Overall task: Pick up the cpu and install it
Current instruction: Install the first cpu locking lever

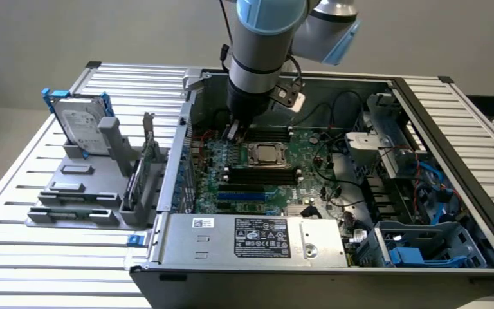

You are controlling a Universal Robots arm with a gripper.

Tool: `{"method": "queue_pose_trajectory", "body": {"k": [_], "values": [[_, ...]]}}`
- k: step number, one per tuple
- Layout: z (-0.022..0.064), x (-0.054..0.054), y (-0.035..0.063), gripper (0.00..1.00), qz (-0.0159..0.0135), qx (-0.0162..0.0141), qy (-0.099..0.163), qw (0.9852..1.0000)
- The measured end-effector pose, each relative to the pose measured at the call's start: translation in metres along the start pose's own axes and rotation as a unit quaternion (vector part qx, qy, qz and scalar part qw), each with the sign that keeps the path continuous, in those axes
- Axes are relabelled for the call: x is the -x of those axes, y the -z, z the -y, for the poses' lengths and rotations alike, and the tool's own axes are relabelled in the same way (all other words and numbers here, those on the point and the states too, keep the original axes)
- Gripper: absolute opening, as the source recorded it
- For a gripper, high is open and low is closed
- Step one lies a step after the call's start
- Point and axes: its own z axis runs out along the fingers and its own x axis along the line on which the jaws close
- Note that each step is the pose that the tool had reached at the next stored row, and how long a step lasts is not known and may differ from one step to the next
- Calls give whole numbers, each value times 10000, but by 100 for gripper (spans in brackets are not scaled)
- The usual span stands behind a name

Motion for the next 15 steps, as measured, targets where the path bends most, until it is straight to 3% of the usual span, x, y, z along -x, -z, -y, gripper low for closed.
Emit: {"method": "queue_pose_trajectory", "body": {"k": [9, 15], "values": [[29, -71, -17, 11, 160, 53, 319, 9994], [39, -95, -23, 11, 266, 138, 563, 9980]]}}
